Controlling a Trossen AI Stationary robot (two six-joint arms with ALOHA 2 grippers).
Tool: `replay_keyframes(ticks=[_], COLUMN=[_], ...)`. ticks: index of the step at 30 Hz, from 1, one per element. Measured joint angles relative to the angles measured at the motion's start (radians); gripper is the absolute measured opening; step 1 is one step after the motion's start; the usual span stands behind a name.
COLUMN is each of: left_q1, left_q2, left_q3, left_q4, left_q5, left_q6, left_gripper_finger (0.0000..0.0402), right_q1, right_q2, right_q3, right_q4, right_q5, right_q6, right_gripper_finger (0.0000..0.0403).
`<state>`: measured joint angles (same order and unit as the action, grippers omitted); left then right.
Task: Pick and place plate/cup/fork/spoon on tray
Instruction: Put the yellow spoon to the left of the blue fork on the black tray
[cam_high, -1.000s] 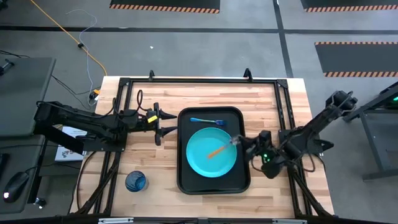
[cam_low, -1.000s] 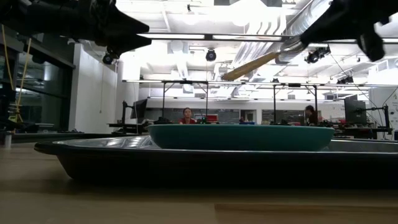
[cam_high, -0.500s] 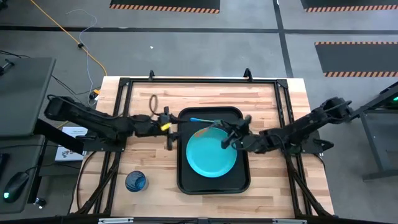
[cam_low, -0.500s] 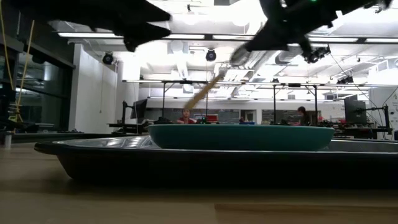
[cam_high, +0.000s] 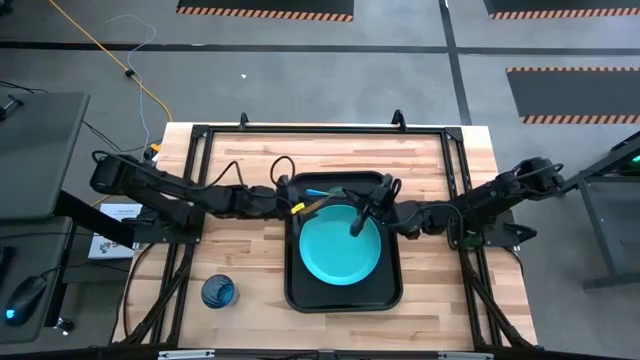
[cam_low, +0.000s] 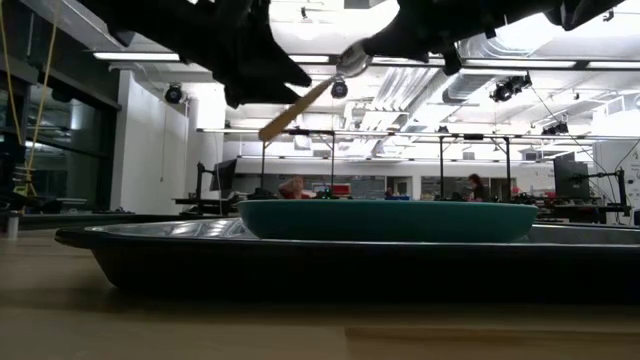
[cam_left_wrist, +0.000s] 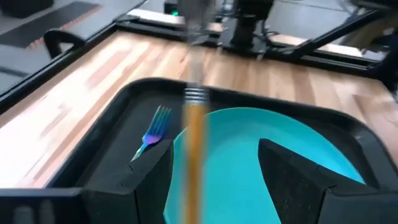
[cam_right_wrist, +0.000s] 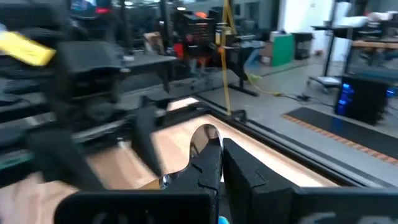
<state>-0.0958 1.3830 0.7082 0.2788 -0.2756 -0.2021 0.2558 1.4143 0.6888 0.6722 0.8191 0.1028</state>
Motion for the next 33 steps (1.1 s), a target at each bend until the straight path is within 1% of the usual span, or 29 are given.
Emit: replay_keyframes(ticks=[3,7,11,13,15,17,19,21,22,24,27,29,31,33], left_q1=[0.014,0.022,0.024,0.024,0.024,0.025,0.026,0.026,0.025,0.025,0.033,0.045,0.053,0.057], left_q2=[0.0,0.0,0.0,0.0,0.0,0.0,0.0,0.0,-0.002,-0.012,-0.047,-0.093,-0.148,-0.212], left_q3=[0.001,0.001,0.001,0.001,0.001,0.001,0.001,0.001,0.001,0.002,0.002,-0.001,-0.001,0.0], left_q4=[-0.033,-0.032,-0.041,-0.051,-0.059,-0.064,-0.066,-0.076,-0.082,-0.101,-0.168,-0.254,-0.325,-0.389], left_q5=[-0.002,-0.002,0.004,0.004,0.004,0.003,0.003,0.009,0.015,0.012,0.003,-0.026,-0.053,-0.058], left_q6=[-0.006,-0.006,-0.006,-0.007,-0.007,-0.006,-0.006,0.008,0.016,0.03,0.048,0.043,0.029,0.012], left_gripper_finger=[0.0223,0.0223,0.0222,0.0214,0.0193,0.0155,0.0102,0.0039,0.0025,0.0023,0.0024,0.0024,0.0024,0.0024], right_q1=[0.0,-0.001,-0.001,-0.001,-0.001,-0.003,-0.004,-0.003,-0.004,-0.004,-0.004,-0.006,-0.007,-0.007], right_q2=[0.0,0.0,0.0,0.0,0.0,0.0,0.0,0.0,0.0,0.001,-0.019,-0.063,-0.107,-0.153], right_q3=[0.0,0.0,0.0,0.0,0.0,0.0,0.0,0.0,0.0,0.0,0.0,0.0,0.001,0.0], right_q4=[0.028,0.044,0.051,0.052,0.06,0.064,0.066,0.065,0.065,0.06,-0.015,-0.107,-0.215,-0.344], right_q5=[-0.036,-0.086,-0.092,-0.091,-0.087,-0.088,-0.089,-0.089,-0.09,-0.093,-0.095,-0.09,-0.09,-0.089], right_q6=[-0.025,-0.026,-0.034,-0.053,-0.059,-0.059,-0.059,-0.06,-0.061,-0.062,-0.066,-0.032,0.023,0.087], right_gripper_finger=[0.0,0.0,0.0,0.0,0.0,0.0,0.0,0.0,0.0,0.0,0.0006,0.0018,0.0037,0.0065])
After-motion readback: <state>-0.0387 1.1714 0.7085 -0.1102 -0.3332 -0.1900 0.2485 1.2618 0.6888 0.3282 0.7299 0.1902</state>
